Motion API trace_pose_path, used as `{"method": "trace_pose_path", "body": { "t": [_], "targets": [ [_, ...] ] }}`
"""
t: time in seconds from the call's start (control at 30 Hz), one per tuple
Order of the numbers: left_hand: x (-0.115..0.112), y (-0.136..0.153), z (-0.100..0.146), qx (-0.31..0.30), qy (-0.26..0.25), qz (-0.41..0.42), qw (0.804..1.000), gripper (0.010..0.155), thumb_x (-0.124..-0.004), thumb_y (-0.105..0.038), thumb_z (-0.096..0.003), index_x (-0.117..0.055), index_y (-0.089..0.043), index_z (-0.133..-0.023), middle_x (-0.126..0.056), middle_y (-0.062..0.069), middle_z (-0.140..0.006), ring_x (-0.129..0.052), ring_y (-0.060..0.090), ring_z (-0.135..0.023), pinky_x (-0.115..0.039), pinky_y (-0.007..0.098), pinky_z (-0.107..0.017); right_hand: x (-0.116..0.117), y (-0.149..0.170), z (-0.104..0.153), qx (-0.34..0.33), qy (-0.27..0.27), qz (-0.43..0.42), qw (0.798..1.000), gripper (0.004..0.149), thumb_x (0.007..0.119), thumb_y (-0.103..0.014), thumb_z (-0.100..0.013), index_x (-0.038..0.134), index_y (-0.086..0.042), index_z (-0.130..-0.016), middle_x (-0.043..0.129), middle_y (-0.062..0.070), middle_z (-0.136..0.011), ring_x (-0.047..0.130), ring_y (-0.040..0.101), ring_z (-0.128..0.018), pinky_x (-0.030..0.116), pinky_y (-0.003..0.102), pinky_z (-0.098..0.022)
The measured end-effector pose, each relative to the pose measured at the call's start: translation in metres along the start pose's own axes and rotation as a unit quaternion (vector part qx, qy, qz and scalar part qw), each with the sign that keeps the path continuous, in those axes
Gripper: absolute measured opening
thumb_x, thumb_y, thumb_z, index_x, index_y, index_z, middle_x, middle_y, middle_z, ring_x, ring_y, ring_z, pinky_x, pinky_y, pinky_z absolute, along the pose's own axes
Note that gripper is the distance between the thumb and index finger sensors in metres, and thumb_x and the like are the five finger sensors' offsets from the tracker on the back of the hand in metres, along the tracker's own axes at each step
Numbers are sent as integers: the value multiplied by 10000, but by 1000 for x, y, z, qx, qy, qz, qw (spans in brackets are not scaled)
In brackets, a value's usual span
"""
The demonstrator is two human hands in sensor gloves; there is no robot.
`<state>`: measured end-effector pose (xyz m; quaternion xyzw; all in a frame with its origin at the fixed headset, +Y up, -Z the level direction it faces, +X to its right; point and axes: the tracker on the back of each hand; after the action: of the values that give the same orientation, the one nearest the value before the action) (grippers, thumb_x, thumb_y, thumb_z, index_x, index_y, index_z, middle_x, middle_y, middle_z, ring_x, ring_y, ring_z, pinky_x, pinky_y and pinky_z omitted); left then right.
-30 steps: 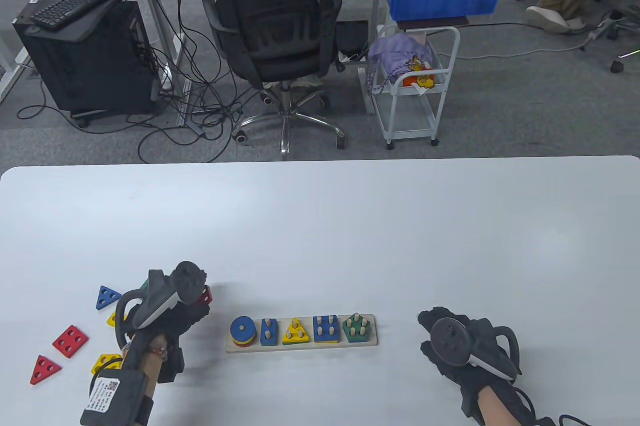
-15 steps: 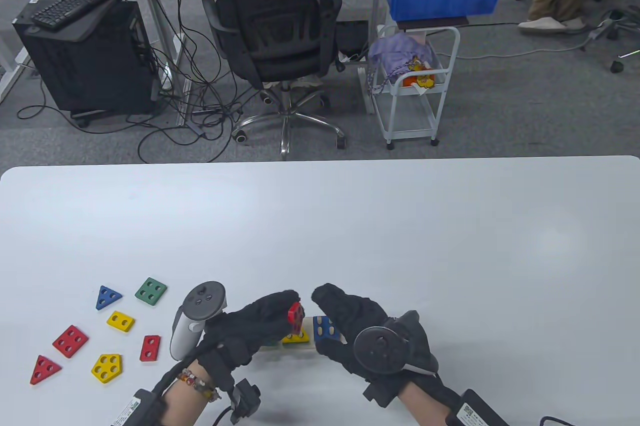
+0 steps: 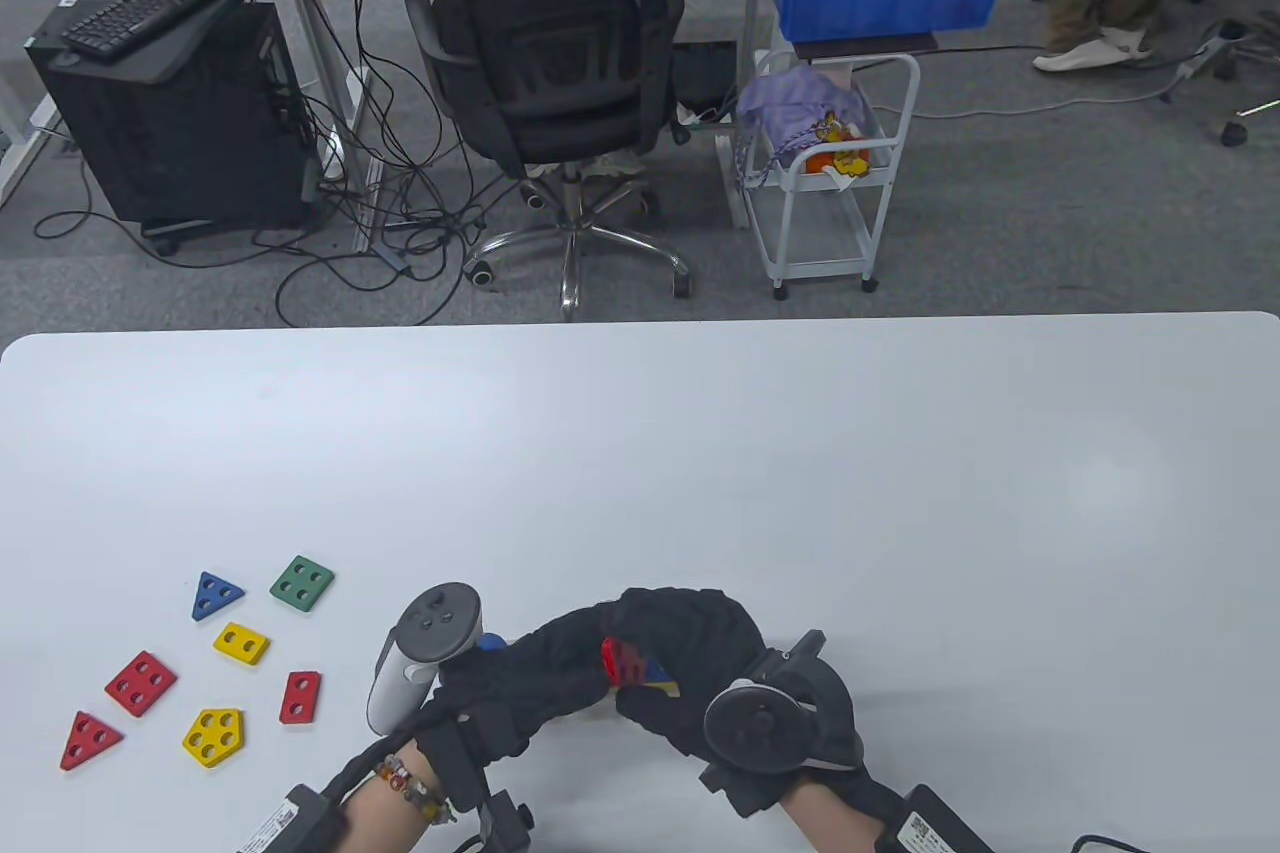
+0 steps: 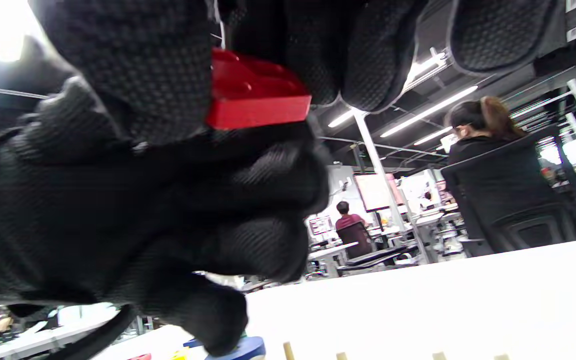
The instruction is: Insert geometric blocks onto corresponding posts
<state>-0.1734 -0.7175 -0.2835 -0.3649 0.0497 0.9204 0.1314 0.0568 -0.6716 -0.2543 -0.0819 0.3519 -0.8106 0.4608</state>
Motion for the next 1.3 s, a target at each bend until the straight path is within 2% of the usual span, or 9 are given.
{"method": "trace_pose_path", "body": {
  "t": [0.17,0.27,0.37,0.47,0.53,0.9,1.1,1.2,1.3],
  "targets": [
    [30,-12,25,33,-111,-227,967,681,-689,-572,-519,-471,-357,-1127,-498,-24,-1243,-521,290,-1162,-467,598,-817,2,27,-1,42,-115,156,980,695,930,-462,-353,667,-241,-958,791,65,-973,802,370,-859,667,687,-595],
    [52,-7,38,104,-176,-365,908,676,-668,-584,-517,-473,-367,-1127,-469,-21,-1254,-483,296,-1176,-443,609,-821,14,39,3,59,-187,216,957,691,931,-464,-347,675,-254,-954,798,53,-972,806,368,-858,663,686,-603],
    [69,1,46,167,-225,-454,846,674,-665,-584,-512,-479,-373,-1124,-458,-28,-1258,-465,293,-1185,-407,624,-826,22,44,5,65,-212,227,948,687,930,-460,-348,682,-253,-954,799,58,-972,809,371,-854,666,682,-600],
    [84,8,54,227,-261,-544,764,666,-660,-588,-507,-484,-390,-1118,-461,-51,-1259,-459,277,-1194,-388,631,-831,31,47,7,65,-223,248,941,682,927,-455,-349,685,-253,-954,799,59,-973,808,371,-855,666,678,-602],
    [90,13,57,254,-271,-566,736,664,-659,-592,-503,-486,-400,-1115,-460,-62,-1261,-453,268,-1200,-373,636,-833,35,48,7,65,-228,250,939,678,924,-457,-351,687,-259,-955,800,55,-975,817,368,-847,668,677,-600],
    [108,23,64,277,-279,-527,754,661,-653,-599,-501,-491,-408,-1112,-478,-68,-1258,-471,268,-1195,-398,632,-829,45,52,7,75,-254,257,930,705,882,-466,-383,632,-242,-1003,720,112,-1038,770,398,-891,649,685,-612],
    [129,28,79,278,-293,-458,792,642,-679,-578,-505,-519,-406,-1103,-518,-75,-1247,-536,258,-1181,-431,631,-821,13,65,13,116,-217,209,946,677,847,-477,-407,641,-225,-1001,704,142,-1044,765,419,-897,640,695,-611],
    [150,24,93,265,-340,-379,819,644,-716,-544,-512,-518,-392,-1106,-523,-65,-1245,-549,262,-1172,-440,623,-820,-6,84,26,153,-211,200,945,653,834,-464,-421,650,-219,-998,707,148,-1041,766,425,-895,635,700,-611],
    [168,26,98,289,-346,-350,821,646,-743,-512,-515,-518,-384,-1108,-534,-62,-1240,-567,264,-1163,-416,629,-825,-16,107,46,199,-236,195,931,635,828,-452,-433,658,-215,-997,699,156,-1046,759,437,-899,624,707,-614]
  ]
}}
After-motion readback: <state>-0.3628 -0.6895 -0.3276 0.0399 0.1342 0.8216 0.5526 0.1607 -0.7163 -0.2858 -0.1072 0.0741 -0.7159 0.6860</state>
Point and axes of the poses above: the tracker on the back of each hand, its own y axis roughly to the little-finger side, its own z axis roughly from the fingertips to the wrist, x = y × z
